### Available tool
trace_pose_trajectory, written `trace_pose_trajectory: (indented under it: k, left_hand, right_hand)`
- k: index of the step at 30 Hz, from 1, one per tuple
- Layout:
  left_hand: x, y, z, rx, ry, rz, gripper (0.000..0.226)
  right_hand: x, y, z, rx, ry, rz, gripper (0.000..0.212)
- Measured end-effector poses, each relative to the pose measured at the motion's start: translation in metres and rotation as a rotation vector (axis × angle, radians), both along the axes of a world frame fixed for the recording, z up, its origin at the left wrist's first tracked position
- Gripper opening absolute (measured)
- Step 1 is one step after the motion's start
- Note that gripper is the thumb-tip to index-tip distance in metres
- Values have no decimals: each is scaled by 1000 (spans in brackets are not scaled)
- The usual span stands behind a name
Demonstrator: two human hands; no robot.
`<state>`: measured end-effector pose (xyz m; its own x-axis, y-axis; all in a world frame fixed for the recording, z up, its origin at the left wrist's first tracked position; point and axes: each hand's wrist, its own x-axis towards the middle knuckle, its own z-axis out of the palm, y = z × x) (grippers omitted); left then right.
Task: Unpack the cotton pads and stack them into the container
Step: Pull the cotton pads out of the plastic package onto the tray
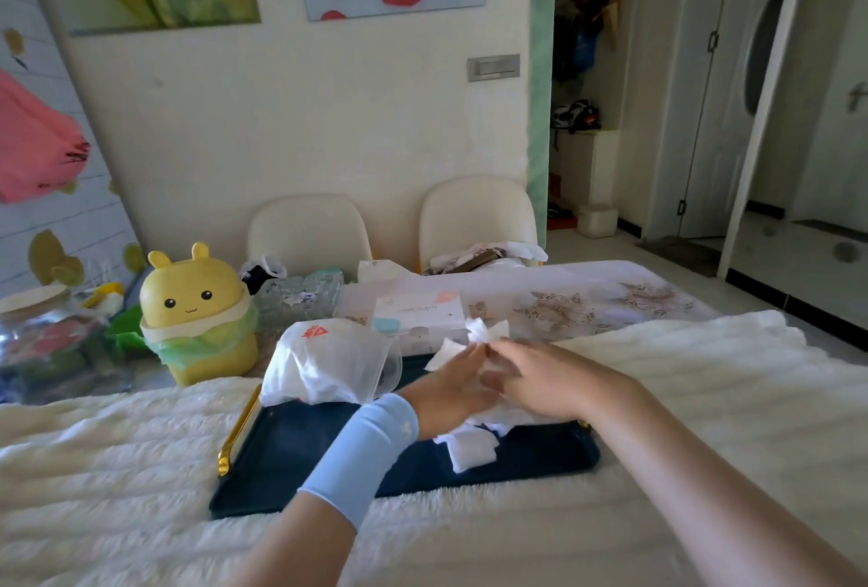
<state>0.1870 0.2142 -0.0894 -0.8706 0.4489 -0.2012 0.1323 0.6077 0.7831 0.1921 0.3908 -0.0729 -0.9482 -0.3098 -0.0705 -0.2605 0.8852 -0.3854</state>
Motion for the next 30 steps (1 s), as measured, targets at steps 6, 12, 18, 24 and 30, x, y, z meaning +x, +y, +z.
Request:
trace_pose_trajectory:
  k: [6, 12, 18, 24, 30]
  left_hand:
    - [-11, -8, 16, -192, 451, 214, 50]
    - [-15, 10, -4, -284, 108, 6, 76]
    - [-12, 18, -7, -218, 163, -61, 93]
    - [-8, -21, 26, -160, 201, 5, 114]
    - [-17, -74, 58, 113, 381, 209, 69]
  right_hand:
    - [0, -12, 6, -90, 57, 14, 63]
    - [0, -8, -6, -34, -92, -5, 64]
    - [2, -9, -3, -6, 46, 14, 61]
    - [-7, -23, -6, 190, 19, 72, 61]
    - [-16, -50, 21, 87, 126, 73, 60]
